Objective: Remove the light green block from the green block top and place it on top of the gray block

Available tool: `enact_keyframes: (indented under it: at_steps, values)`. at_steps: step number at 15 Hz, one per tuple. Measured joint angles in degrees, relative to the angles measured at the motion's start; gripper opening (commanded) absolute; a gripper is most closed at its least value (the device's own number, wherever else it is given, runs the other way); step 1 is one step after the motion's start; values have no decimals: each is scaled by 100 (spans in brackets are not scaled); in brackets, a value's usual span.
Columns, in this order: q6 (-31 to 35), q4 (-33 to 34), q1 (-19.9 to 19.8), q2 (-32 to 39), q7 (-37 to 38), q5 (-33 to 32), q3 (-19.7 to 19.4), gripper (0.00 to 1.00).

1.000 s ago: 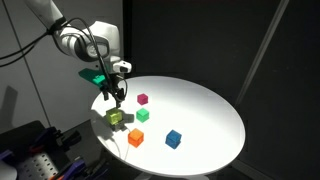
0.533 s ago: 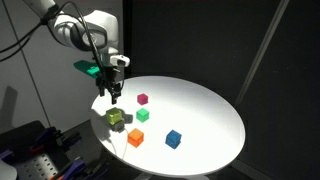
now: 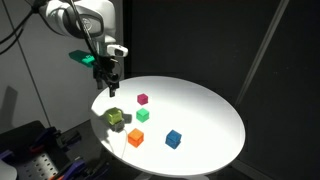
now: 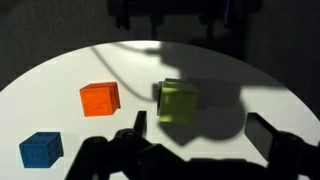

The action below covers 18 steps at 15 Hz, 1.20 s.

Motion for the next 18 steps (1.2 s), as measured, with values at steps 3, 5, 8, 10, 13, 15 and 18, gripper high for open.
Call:
enact_keyframes:
  at_steps: [3,5,8,10,13,15,18]
  values:
    - [-105,-4,-1,-338,1,0,0,100]
    - [-137,-16,-2,-575,1,2,0,100]
    - [-219,-33,-3,-894,20,28,0,100]
    - [-255,-37,-3,-1057,38,50,0,100]
    - [-297,-37,-6,-1239,53,92,0,100]
    - [-360,-31,-11,-1326,74,107,0,100]
    - [-638,9,-12,-1370,87,161,0,100]
